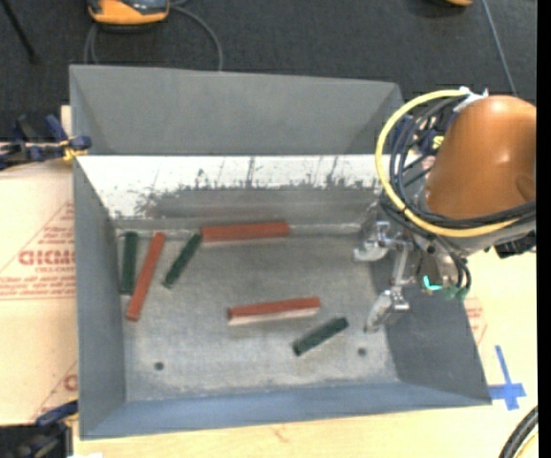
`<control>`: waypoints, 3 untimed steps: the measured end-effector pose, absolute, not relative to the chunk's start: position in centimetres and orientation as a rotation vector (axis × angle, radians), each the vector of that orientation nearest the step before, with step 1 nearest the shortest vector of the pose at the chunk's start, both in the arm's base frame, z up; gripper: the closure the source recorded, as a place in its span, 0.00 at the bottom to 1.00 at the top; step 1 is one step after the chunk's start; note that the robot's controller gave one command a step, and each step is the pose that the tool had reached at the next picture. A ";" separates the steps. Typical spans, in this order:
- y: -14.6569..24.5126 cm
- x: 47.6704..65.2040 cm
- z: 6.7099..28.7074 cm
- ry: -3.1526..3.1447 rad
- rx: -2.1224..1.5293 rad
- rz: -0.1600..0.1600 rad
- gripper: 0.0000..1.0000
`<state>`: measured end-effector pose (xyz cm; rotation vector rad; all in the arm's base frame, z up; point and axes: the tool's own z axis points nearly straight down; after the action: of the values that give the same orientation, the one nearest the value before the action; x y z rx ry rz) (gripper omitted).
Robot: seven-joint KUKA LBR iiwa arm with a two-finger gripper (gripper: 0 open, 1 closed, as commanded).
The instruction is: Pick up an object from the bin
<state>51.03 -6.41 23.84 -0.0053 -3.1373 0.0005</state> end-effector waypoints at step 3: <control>-7.9 52.1 7.9 -3.133 0.275 0.000 1.00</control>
Offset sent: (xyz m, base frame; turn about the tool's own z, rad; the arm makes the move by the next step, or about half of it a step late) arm 0.0106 0.0215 -0.1140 0.0414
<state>52.07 -7.87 7.95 0.2750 -3.1332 -0.0001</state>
